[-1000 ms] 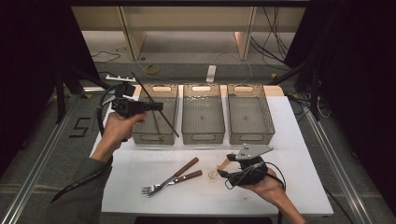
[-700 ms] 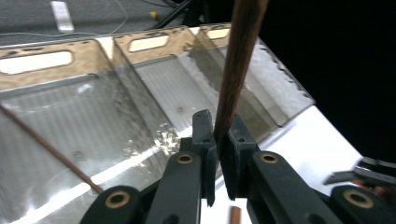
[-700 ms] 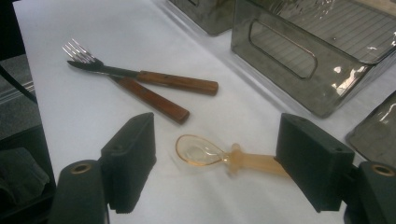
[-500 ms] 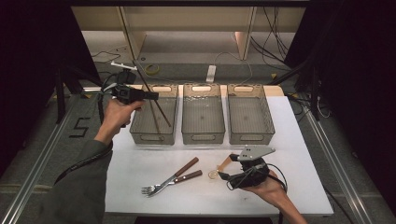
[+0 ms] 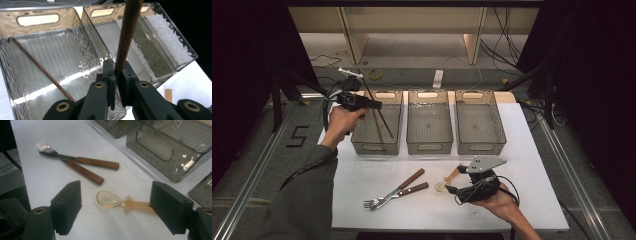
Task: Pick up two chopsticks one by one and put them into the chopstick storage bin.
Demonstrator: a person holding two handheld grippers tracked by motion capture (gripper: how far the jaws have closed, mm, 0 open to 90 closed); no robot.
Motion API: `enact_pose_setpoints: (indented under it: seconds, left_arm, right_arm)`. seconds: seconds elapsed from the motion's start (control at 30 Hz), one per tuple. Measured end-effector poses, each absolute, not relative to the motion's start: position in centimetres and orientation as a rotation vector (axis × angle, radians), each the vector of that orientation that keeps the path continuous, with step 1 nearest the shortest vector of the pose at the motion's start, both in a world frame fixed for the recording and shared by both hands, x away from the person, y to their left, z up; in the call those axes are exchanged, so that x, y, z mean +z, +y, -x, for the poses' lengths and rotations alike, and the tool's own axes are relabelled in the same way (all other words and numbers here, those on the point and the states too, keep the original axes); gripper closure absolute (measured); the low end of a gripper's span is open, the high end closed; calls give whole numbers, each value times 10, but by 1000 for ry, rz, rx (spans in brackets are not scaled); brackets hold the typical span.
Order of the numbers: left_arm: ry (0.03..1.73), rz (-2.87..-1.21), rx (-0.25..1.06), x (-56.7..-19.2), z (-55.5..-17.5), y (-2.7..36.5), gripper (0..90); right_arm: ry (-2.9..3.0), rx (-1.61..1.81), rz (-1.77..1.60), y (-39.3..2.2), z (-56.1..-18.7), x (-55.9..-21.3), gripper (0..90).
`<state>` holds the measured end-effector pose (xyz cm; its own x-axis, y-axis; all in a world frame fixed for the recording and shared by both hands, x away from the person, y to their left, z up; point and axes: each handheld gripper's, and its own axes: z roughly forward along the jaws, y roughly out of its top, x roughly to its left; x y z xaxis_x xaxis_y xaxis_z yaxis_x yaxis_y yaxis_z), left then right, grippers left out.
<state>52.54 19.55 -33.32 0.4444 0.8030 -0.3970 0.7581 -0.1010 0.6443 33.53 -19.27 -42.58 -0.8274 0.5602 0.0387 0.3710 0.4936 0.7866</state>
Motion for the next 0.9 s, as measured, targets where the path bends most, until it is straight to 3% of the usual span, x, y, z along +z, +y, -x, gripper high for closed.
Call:
enact_pose_setpoints:
  seconds: [0.9]
  left_arm:
    - [1387, -1955, 15, -365, -533, 184, 831]
  right_arm:
    - [2519, 1235, -791, -193, -336, -426, 262]
